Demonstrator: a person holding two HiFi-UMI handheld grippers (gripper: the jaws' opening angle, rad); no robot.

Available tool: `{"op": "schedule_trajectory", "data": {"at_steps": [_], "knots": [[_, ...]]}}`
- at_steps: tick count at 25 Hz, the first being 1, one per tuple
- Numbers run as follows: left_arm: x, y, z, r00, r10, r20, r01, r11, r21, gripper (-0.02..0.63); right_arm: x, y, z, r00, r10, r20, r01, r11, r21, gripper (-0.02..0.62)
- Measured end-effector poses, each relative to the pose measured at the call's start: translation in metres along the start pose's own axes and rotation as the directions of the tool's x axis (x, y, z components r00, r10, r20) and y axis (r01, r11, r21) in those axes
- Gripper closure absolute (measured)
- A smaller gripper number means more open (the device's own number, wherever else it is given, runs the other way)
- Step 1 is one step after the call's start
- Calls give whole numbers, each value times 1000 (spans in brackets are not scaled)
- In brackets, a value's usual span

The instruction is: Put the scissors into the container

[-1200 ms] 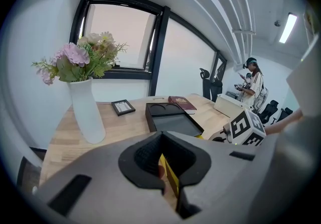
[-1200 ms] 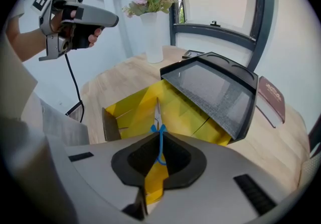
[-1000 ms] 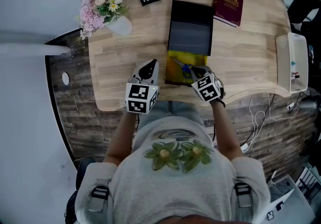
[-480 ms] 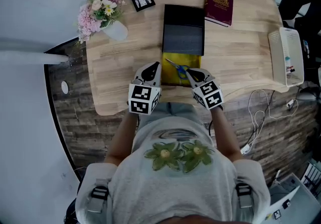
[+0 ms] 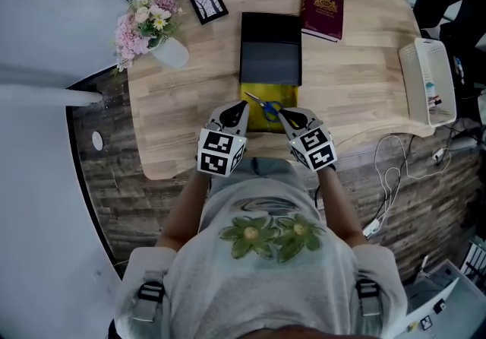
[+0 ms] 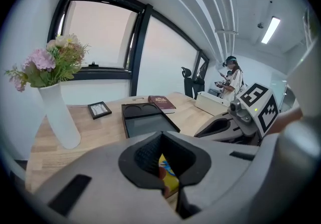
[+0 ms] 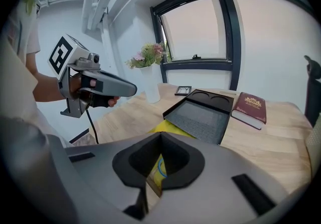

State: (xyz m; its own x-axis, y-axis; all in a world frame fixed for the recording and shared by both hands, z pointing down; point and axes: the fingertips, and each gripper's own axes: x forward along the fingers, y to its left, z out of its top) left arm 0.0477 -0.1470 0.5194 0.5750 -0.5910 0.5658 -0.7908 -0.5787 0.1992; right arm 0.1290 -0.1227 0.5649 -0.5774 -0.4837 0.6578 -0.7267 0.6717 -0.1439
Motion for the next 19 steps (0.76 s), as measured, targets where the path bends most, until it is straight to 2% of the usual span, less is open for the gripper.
{"op": "schedule_trajectory", "data": {"at_steps": [19], "knots": [[5, -8, 0, 1000, -5, -4, 5, 1000, 8, 612, -8, -3, -2, 1000, -15, 1, 15, 1000, -9, 591]]}}
